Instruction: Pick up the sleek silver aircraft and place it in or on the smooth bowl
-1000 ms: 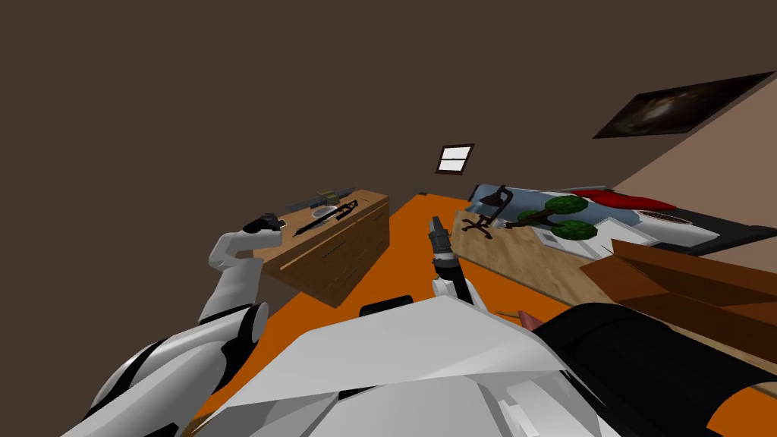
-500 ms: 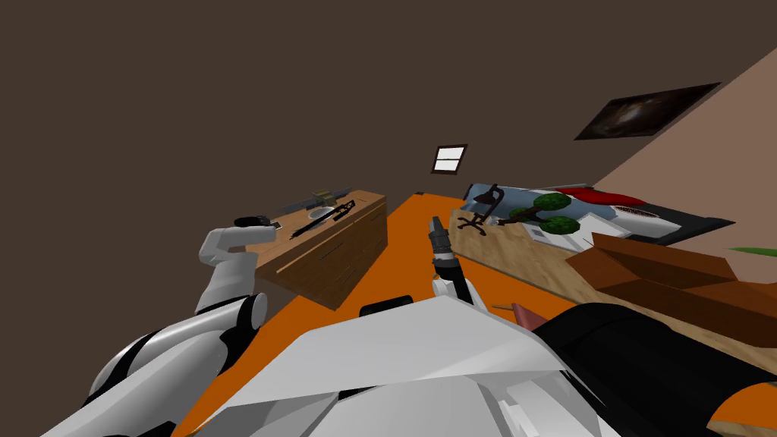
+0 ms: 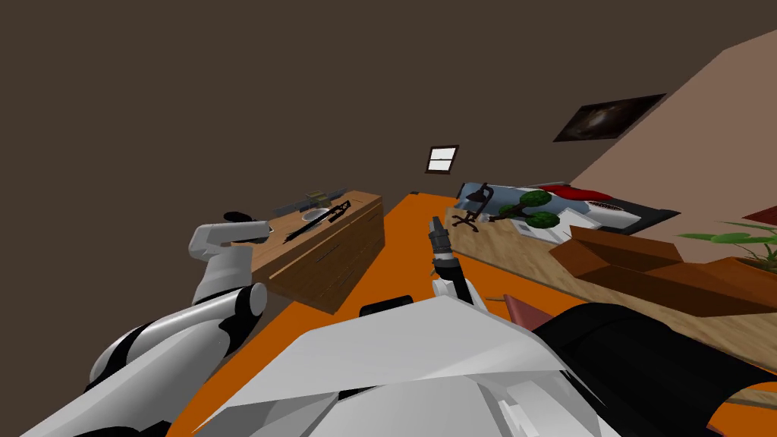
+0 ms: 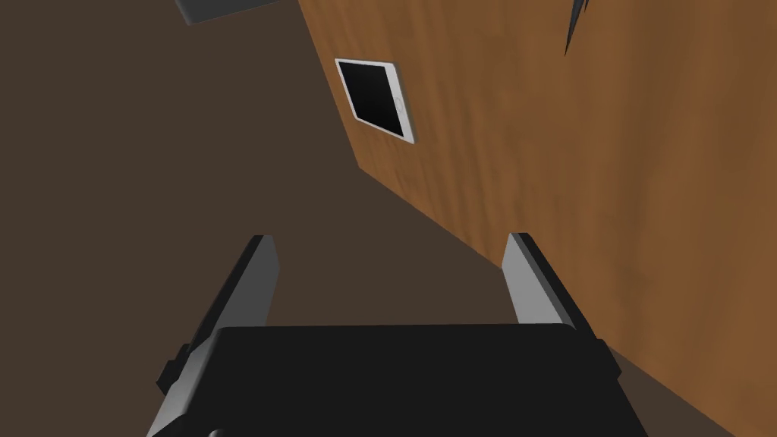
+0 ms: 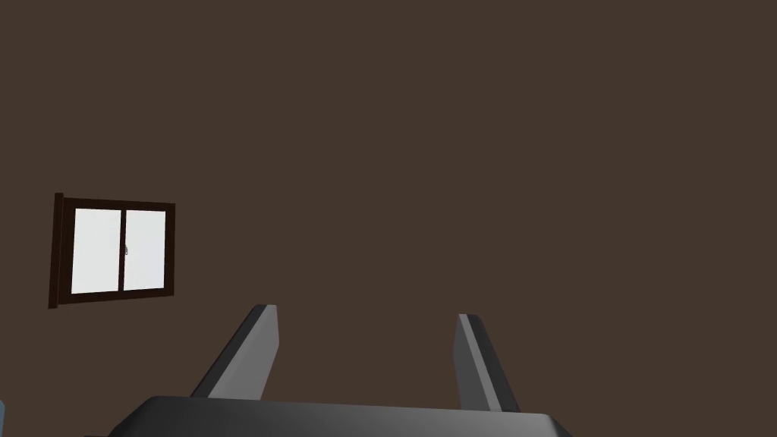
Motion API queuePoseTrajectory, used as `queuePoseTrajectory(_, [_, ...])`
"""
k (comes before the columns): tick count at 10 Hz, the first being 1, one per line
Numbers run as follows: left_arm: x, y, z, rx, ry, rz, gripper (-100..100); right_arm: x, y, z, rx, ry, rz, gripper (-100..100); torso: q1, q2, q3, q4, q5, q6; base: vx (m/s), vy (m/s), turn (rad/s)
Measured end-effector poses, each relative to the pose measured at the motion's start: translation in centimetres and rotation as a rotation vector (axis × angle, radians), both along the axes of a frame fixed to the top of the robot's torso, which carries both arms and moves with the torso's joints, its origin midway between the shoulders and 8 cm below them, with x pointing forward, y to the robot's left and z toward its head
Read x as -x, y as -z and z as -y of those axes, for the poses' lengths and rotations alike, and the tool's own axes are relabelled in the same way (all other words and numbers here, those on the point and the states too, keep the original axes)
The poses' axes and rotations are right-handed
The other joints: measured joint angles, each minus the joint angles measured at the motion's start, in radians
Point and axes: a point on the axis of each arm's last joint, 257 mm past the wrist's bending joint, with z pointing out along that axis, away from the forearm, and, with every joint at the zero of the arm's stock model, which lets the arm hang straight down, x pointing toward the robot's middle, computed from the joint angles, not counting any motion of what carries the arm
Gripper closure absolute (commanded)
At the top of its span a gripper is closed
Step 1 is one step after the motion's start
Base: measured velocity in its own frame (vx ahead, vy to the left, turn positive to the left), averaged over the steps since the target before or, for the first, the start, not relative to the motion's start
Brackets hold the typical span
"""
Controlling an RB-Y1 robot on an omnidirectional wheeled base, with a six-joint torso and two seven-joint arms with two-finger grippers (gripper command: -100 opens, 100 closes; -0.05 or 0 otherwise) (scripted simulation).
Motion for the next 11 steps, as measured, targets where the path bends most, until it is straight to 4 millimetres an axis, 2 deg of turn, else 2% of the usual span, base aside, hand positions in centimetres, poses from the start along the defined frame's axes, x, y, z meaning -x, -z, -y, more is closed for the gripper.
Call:
queuePoseTrajectory(5, [2.1, 1.4, -1.0, 0.13, -0.096, -0.074, -100, 0.0, 0.0, 0.0, 0.0, 0.0, 0.0, 0, -0.001, 0.0, 0.0, 0.0, 0.0, 0.001, -0.005, 0.012, -0.101])
queuePoseTrajectory(11, [4.9, 3.9, -0.3, 0.318, -0.2, -0.178, -100, 0.0, 0.0, 0.0, 0.0, 0.0, 0.0, 0, 0.0, -0.001, 0.0, 0.0, 0.0, 0.0, 0.001, 0.013, -0.076])
